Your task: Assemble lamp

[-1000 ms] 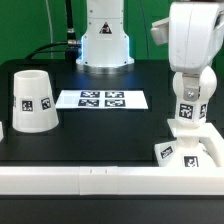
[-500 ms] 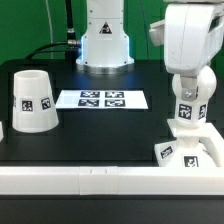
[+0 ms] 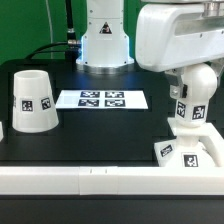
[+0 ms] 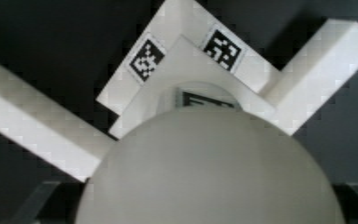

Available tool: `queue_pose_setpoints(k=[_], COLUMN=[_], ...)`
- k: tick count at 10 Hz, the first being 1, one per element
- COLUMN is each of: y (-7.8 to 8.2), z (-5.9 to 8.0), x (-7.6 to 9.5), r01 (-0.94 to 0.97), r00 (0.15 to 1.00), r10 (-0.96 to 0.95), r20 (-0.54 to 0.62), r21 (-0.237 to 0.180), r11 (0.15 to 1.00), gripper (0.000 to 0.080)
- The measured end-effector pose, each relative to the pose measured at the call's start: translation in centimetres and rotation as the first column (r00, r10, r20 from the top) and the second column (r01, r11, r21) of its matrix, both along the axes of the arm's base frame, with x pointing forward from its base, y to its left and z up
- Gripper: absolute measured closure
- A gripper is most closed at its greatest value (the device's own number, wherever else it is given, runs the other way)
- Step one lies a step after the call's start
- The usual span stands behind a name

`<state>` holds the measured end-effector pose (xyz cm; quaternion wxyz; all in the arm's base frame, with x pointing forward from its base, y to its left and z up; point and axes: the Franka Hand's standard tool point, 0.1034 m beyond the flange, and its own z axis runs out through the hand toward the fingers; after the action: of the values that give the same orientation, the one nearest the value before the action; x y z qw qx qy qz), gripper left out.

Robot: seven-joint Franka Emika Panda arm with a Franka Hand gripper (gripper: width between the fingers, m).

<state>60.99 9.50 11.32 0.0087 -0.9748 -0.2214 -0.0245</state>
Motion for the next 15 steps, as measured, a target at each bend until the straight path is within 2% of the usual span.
queue_pose_setpoints(k=[2, 6, 8, 10, 13, 15], y=[-0.2, -0.4, -0.9, -1.2, -0.8, -0.5], z=[-0.1, -0.1, -0.2, -0.2, -0.2, -0.2], x=[0.0, 0.0, -0.1, -0.1, -0.2, -0.3], r01=[0.147, 0.438, 0.663, 0.815, 0.964, 0.995], r00=[0.989, 0.899, 0.748, 0.578, 0.259, 0.083], r10=[-0.147, -0.438, -0.663, -0.813, -0.957, -0.984], r20=[-0.006, -0.02, -0.024, -0.064, -0.128, -0.158], r21=[0.01, 0.022, 0.078, 0.103, 0.089, 0.068], r11=[0.989, 0.899, 0.744, 0.571, 0.249, 0.073], gripper=[0.022, 0.022, 0.022, 0.022, 0.022, 0.022])
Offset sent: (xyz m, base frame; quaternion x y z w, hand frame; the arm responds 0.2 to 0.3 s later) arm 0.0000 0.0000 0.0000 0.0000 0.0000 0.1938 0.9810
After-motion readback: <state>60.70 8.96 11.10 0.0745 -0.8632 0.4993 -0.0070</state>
